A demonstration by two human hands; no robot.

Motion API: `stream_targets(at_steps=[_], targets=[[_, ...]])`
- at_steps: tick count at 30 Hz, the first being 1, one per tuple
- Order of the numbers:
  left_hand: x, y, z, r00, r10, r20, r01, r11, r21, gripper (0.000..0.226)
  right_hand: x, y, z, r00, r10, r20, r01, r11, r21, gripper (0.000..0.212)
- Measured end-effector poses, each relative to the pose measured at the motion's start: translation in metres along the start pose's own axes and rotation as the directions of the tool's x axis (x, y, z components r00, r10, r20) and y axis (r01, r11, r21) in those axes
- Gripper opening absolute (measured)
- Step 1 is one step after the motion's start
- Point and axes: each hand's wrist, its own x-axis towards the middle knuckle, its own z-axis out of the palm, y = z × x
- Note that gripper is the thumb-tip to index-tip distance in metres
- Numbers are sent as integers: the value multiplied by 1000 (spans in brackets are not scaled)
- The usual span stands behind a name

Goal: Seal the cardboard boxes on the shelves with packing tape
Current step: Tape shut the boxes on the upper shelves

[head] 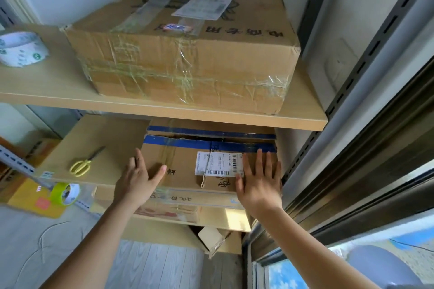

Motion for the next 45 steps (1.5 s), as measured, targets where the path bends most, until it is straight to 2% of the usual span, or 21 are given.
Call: stream_targets(at_steps=[7,13,17,25,32,35,37,40,42,45], targets=[[-1,5,-7,997,-26,70,25,1000,8,97,0,2,-2,1000,-11,10,11,1000,7,68],[-8,7,-18,986,-76,150,89,993,-80,88,0,2,-2,1000,-24,21,23,1000,18,69],[-5,-3,-15,980,-64,188,91,987,-135,91,2,4,1,1000,-17,20,16,999,29,76],[-9,-2,-16,985,-43,167,64,991,-118,90,-4,3,6,1000,2,-18,-2,999,43,76],[5,-33,-23,994,-5,108,10,999,-51,91,-12,-36,6,997,34,-66,-31,998,50,73],[26,-46,-35,996,71,-55,-72,997,-23,87,-7,-60,3,997,36,-62,-33,998,56,73],[49,-48,-35,950,230,-212,-242,970,-32,78,-1,-77,1,997,44,-70,-40,998,57,73],[82,-49,-25,887,416,-202,-420,907,25,72,24,-85,-8,994,53,-93,-53,999,3,70],[96,-55,-18,861,468,-199,-467,883,55,77,46,-78,-14,991,81,-103,-81,997,-3,70],[103,-64,-11,804,539,-251,-544,837,56,70,69,-71,-8,987,77,-139,-69,996,64,77]])
